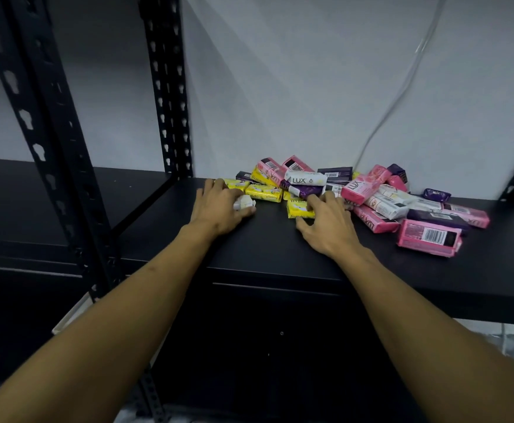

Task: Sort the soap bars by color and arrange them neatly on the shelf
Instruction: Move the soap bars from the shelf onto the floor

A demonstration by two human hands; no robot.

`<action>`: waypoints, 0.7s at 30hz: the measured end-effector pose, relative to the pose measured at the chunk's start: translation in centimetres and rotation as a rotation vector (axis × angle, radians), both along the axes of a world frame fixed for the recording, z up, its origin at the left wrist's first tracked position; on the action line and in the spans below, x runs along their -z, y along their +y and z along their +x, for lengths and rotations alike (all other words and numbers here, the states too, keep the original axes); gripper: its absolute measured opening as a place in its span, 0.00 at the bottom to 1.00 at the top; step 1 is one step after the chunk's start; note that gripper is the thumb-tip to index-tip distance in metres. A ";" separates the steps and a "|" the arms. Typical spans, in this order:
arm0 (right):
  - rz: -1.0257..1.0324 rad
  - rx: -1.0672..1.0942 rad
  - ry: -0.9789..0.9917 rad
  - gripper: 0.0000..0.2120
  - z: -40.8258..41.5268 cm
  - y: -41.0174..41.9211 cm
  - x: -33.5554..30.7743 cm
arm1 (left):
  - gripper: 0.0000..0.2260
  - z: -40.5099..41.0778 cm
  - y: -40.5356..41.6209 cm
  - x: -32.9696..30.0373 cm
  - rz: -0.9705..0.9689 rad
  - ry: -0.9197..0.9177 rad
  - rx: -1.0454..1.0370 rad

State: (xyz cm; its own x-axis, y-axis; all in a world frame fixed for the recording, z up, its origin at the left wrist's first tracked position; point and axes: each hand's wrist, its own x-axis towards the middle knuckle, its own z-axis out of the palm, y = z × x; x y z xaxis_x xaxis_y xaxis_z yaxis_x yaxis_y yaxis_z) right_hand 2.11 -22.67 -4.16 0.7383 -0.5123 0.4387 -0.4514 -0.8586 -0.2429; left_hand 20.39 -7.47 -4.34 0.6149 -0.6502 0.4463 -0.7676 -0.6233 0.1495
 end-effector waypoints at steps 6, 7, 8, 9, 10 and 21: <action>0.029 -0.025 -0.005 0.14 -1.6 1.8 -0.4 | 0.28 -3.3 2.6 0.0 -0.045 0.058 0.099; 0.033 -0.032 -0.010 0.14 -2.1 2.2 -0.4 | 0.28 -3.9 3.1 0.0 -0.056 0.084 0.122; 0.038 -0.036 -0.012 0.13 -2.6 2.6 -0.4 | 0.28 -4.4 3.5 0.1 -0.065 0.114 0.146; 0.041 -0.040 -0.014 0.13 -3.1 2.9 -0.4 | 0.28 -4.9 3.8 0.1 -0.074 0.151 0.172; 0.039 -0.042 -0.020 0.12 -3.6 3.1 -0.3 | 0.27 -5.4 4.2 0.1 -0.083 0.192 0.199; 0.107 -0.045 -0.150 0.15 -11.1 3.5 1.3 | 0.27 -11.6 5.3 0.4 -0.134 0.352 0.309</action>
